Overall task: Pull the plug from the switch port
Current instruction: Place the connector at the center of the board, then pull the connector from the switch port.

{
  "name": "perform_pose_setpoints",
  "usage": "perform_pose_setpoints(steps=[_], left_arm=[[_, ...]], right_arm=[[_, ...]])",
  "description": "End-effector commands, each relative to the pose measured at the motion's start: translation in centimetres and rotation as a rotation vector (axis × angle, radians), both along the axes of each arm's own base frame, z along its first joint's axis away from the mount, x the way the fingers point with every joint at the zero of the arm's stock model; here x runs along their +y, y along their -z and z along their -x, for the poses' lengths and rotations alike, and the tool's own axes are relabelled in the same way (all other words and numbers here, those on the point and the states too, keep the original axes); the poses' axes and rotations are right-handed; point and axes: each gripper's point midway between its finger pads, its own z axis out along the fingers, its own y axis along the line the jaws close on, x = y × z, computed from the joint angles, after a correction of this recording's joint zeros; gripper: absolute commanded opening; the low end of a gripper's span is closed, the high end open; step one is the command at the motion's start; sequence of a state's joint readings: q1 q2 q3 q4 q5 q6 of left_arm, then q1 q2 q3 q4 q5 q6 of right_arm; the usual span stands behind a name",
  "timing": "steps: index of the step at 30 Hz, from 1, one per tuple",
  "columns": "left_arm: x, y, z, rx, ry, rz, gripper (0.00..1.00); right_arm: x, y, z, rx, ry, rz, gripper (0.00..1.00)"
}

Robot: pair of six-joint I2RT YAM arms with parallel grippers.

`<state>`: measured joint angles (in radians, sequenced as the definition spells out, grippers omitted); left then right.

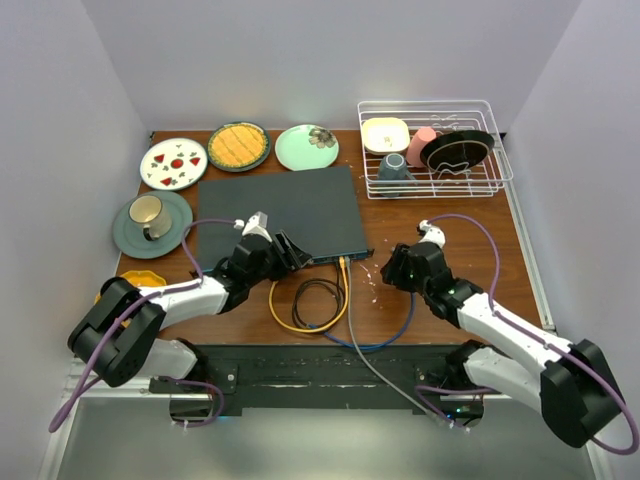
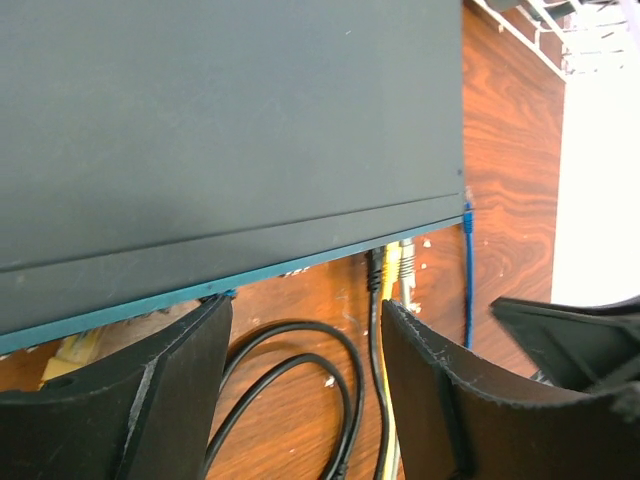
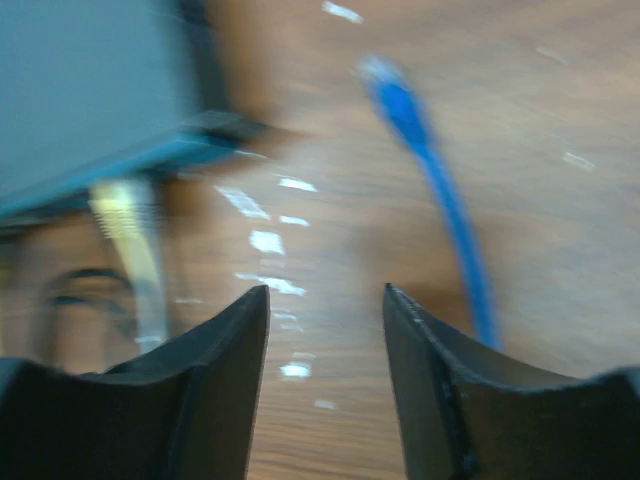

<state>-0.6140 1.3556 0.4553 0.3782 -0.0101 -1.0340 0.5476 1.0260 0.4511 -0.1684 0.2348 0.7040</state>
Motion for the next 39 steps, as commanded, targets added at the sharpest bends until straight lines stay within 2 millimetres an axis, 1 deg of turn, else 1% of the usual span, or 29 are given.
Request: perform_pose_setpoints(steps=[1,2,3,4,5,6,7,9,10,11,13,14,15,16,17,18,19,20,21,22,28,30,31,33,34,35,37,38,39], left_arm=[[-0.1,-0.6,-0.1,-0.020,0.006,-0.006,0.66],[0.0,-0.5,-0.1,-0.012,0.006,-0.019,0.66],[0.0,-1.2,-0.5,-0.026,0.000,-0.018,0.66],[0.0,-1.5,-0.6,-0.036,0.002,-0.025,0.66],[0.1,-1.5,-0.5,-0.030,0.005,-0.035,0.66],[0.0,-2.0,-0.7,-0.035,0.003,-0.031,0.66],[-0.1,-2.2,-0.7,-0.037,0.006,-0.032,0.66],[-0.1,-2.6,-0.9,-0.041,0.006,-0.032,0.67],[-0.1,-2.6,-1.0,-0.042,0.006,-0.036,0.67],[-0.1,-2.7,-1.0,-0.042,0.004,-0.039,0.67],[-0.1,-2.9,-1.3,-0.043,0.000,-0.041,0.67],[0.0,-2.9,-1.4,-0.039,-0.001,-0.037,0.67],[0.0,-2.9,-1.6,-0.032,-0.001,-0.033,0.67],[0.0,-2.8,-1.8,-0.020,-0.006,-0.020,0.67],[0.3,-3.0,-2.3,-0.021,-0.010,0.000,0.67],[0.1,-2.7,-2.2,-0.003,0.006,0.015,0.67],[0.2,-2.7,-2.5,0.001,0.003,0.021,0.67],[0.6,-2.7,-2.9,0.007,-0.008,0.024,0.67],[0.7,-2.8,-3.2,0.005,-0.010,0.022,0.67],[1.0,-2.7,-3.4,0.004,-0.014,0.013,0.67],[1.5,-2.6,-4.4,0.016,-0.028,-0.014,0.67],[1.4,-2.3,-4.5,0.027,-0.029,-0.022,0.67],[1.4,-2.2,-4.5,0.030,-0.028,-0.026,0.67],[1.4,-2.0,-4.7,0.038,-0.032,-0.037,0.67],[1.5,-2.0,-4.8,0.038,-0.033,-0.042,0.67],[1.6,-1.8,-4.8,0.042,-0.035,-0.050,0.67],[1.5,-1.7,-4.9,0.047,-0.037,-0.052,0.67],[1.5,-1.7,-5.0,0.045,-0.038,-0.052,0.67],[1.6,-1.5,-4.9,0.052,-0.041,-0.056,0.67]], right_arm=[[5.5,-6.0,-2.0,-0.239,-0.148,-0.301,0.56],[6.0,-6.3,-2.1,-0.241,-0.157,-0.338,0.56],[6.4,-6.0,-2.2,-0.236,-0.160,-0.360,0.57],[7.5,-6.6,-2.6,-0.264,-0.190,-0.412,0.57],[8.5,-7.0,-2.2,-0.259,-0.222,-0.473,0.58],[8.7,-6.3,-1.8,-0.257,-0.228,-0.509,0.58],[9.2,-8.4,-2.2,-0.339,-0.244,-0.582,0.59],[9.8,-7.9,-2.1,-0.319,-0.242,-0.637,0.60],[10.1,-8.4,-2.3,-0.338,-0.255,-0.656,0.60],[10.4,-7.8,-2.4,-0.311,-0.260,-0.666,0.60],[10.6,-8.0,-2.7,-0.318,-0.266,-0.694,0.60],[10.4,-7.7,-3.0,-0.307,-0.250,-0.709,0.59],[10.5,-7.6,-2.8,-0.301,-0.260,-0.725,0.59],[10.5,-8.2,-3.0,-0.326,-0.265,-0.748,0.59],[10.2,-8.2,-3.2,-0.325,-0.255,-0.767,0.58],[10.1,-7.5,-3.0,-0.310,-0.258,-0.773,0.58],[10.0,-8.2,-3.2,-0.345,-0.265,-0.794,0.58],[9.5,-8.2,-3.5,-0.348,-0.248,-0.809,0.58],[9.3,-7.4,-3.5,-0.331,-0.239,-0.810,0.57],[9.1,-7.7,-3.7,-0.346,-0.243,-0.821,0.57],[9.5,-6.0,-4.3,-0.328,-0.256,-0.830,0.56],[9.7,-5.7,-4.1,-0.318,-0.263,-0.847,0.56],[9.7,-5.9,-4.1,-0.335,-0.271,-0.858,0.55],[9.8,-4.6,-3.6,-0.297,-0.269,-0.868,0.55],[9.8,-5.1,-3.6,-0.317,-0.276,-0.890,0.55],[9.9,-4.0,-3.3,-0.286,-0.274,-0.889,0.55],[10.1,-4.4,-3.3,-0.298,-0.280,-0.921,0.55],[10.1,-3.3,-3.3,-0.269,-0.267,-0.924,0.55],[10.2,-3.3,-3.4,-0.271,-0.270,-0.937,0.54]])
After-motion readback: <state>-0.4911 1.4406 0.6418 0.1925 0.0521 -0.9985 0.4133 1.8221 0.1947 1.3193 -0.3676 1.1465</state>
